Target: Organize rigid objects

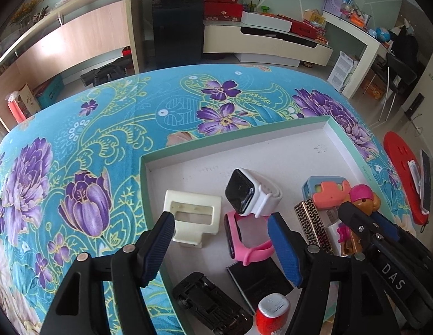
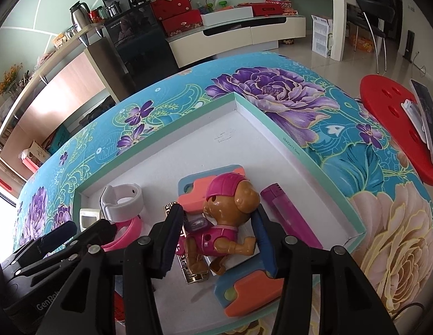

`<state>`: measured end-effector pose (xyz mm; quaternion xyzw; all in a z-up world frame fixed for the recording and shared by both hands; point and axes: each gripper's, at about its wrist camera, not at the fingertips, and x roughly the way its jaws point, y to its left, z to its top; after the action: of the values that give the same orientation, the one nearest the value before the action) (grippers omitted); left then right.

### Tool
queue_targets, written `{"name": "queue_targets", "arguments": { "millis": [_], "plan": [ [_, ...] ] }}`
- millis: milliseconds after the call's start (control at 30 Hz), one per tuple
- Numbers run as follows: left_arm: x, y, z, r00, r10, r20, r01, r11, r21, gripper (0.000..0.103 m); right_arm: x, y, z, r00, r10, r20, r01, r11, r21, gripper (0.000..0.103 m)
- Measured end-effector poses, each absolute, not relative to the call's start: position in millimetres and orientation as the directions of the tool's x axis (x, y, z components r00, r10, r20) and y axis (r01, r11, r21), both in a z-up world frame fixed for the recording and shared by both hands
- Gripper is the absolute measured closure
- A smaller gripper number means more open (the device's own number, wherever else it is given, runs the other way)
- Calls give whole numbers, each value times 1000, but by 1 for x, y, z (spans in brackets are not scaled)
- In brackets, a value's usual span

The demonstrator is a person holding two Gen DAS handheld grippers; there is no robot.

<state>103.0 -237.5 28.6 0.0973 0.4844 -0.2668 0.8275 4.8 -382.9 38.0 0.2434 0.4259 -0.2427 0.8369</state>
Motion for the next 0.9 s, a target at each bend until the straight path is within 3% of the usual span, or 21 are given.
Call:
{"name": "queue_targets", "arguments": {
  "millis": [100, 167, 233, 367, 400, 433, 500, 900],
  "plan": [
    [107, -226, 31, 409, -333, -850, 508, 857, -91, 30, 6, -382, 38, 515, -200, -833, 611, 767, 194, 49],
    [111, -219, 32, 419, -320, -849, 486, 869, -88, 23, 7, -381, 39, 516, -201, -833, 608, 771, 191, 46],
    [114, -211, 31, 433, -305, -848, 462, 883, -82, 7, 8, -380, 38, 516, -201, -833, 605, 774, 188, 39],
    [120, -198, 31, 448, -284, -848, 425, 902, -77, 5, 11, -377, 36, 511, -197, -836, 597, 782, 181, 35],
    [121, -195, 30, 450, -274, -850, 416, 907, -72, 0, 12, -377, 36, 508, -196, -839, 595, 784, 177, 34],
    [122, -192, 29, 454, -261, -852, 406, 912, -63, 0, 13, -376, 35, 505, -195, -841, 593, 786, 174, 33],
    [124, -187, 26, 461, -230, -857, 384, 922, -41, 0, 14, -374, 34, 499, -196, -844, 592, 789, 167, 20],
    [128, -154, 17, 453, -182, -873, 298, 954, -44, 0, 17, -369, 36, 493, -220, -842, 595, 791, 141, 17]
  ]
}}
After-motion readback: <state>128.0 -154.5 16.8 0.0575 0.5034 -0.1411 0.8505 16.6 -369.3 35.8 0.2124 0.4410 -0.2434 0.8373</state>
